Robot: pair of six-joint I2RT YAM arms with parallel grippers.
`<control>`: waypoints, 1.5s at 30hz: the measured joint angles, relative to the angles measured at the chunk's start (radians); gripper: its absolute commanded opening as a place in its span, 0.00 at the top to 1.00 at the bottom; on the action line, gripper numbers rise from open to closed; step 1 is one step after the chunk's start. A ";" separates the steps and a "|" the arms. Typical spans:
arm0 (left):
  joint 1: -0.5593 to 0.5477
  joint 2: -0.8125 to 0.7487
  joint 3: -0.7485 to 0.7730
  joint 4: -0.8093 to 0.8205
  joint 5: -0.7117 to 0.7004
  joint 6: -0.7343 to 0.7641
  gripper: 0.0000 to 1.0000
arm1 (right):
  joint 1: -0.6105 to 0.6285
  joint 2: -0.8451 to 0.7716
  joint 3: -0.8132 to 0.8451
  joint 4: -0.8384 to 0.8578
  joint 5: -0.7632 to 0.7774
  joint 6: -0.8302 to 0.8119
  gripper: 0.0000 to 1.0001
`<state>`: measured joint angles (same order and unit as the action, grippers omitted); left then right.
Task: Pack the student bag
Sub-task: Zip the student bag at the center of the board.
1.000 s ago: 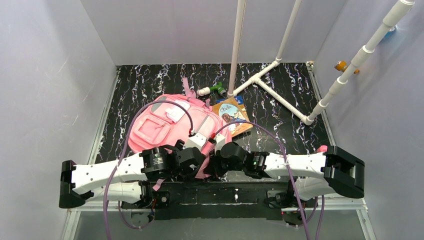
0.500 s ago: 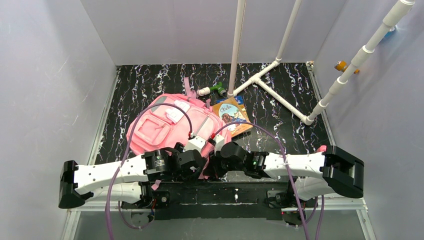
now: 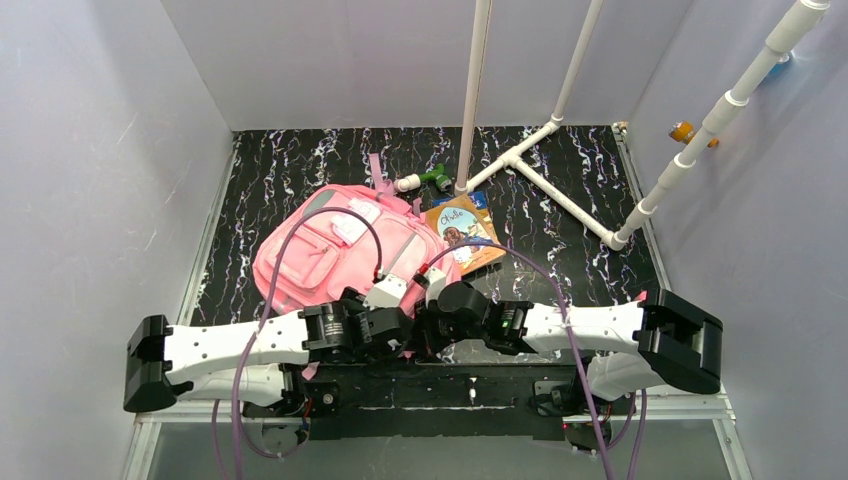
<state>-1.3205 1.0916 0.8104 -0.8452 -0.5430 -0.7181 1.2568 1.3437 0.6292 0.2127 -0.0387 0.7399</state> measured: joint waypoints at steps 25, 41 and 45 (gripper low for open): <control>0.003 -0.055 -0.010 -0.091 -0.141 -0.203 1.00 | 0.000 0.047 0.209 -0.239 0.061 -0.122 0.99; 0.066 -0.177 -0.019 -0.091 -0.153 -0.297 1.00 | -0.226 0.039 0.377 -0.603 0.071 -0.428 0.99; 0.074 -0.193 -0.019 -0.089 -0.154 -0.300 0.99 | -0.336 0.040 0.377 -0.600 -0.033 -0.435 0.99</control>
<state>-1.2469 0.8989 0.7910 -0.9340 -0.6971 -1.0180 0.9203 1.3838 1.0065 -0.3874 -0.0715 0.3054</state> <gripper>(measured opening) 0.017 0.067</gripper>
